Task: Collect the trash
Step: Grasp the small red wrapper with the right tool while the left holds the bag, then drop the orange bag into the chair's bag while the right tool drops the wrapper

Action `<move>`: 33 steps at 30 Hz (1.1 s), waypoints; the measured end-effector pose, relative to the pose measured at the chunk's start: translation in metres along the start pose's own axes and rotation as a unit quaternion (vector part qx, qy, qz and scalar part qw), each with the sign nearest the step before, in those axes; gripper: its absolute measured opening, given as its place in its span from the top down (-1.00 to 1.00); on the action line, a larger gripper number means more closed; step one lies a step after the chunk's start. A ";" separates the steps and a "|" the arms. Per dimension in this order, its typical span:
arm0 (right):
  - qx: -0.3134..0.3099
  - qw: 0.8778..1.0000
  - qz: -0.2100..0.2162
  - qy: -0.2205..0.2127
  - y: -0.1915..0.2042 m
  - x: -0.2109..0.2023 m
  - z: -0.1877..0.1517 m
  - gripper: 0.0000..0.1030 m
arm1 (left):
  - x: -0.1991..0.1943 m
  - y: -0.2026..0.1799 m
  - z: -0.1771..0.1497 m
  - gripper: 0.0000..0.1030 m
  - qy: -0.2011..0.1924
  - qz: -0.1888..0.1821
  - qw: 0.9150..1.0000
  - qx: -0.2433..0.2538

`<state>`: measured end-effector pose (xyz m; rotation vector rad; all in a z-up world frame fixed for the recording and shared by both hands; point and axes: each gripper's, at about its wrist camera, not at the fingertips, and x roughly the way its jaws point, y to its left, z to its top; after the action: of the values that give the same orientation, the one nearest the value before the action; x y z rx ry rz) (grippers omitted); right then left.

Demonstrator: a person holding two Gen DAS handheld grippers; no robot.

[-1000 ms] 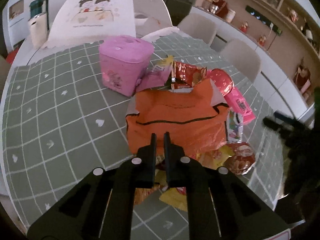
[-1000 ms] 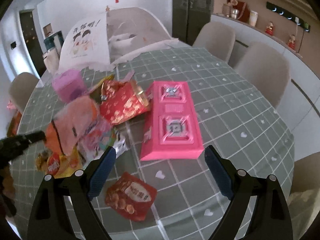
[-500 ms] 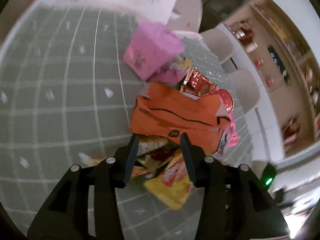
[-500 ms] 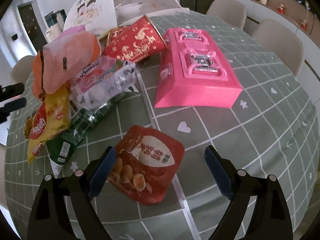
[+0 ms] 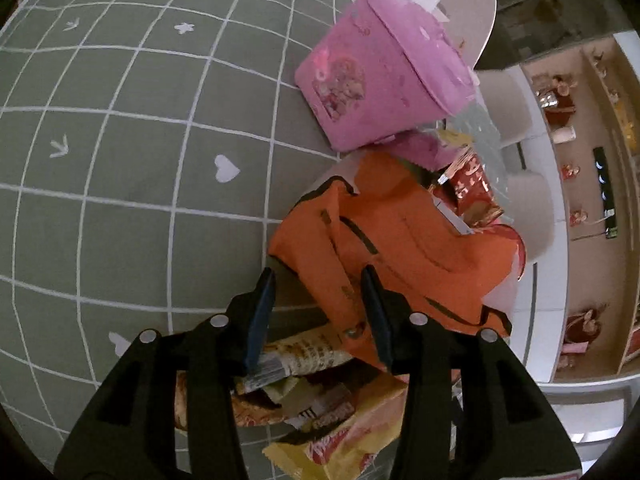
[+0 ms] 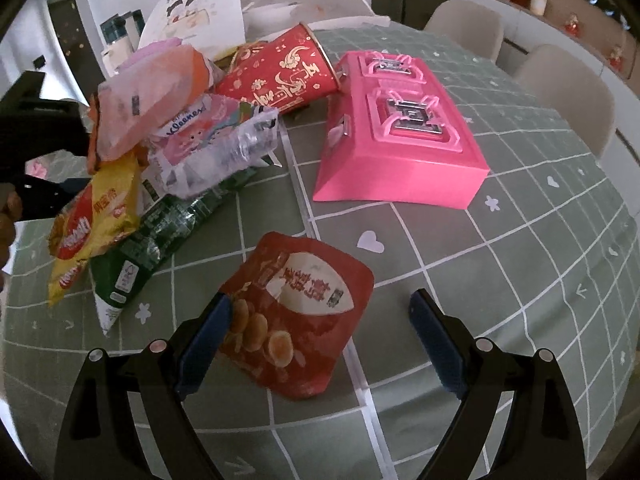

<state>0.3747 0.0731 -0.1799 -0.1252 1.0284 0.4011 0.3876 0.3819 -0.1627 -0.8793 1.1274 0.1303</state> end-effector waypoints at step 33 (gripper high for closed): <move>0.018 0.990 0.014 -0.139 -0.115 -0.204 -0.024 0.90 | -0.104 -0.201 -0.196 0.92 -0.155 0.021 0.924 0.348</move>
<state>0.3070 -0.0934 -0.0280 -0.0205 0.7630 0.4123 0.2986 0.1508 0.0047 -0.1858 0.8032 -0.0945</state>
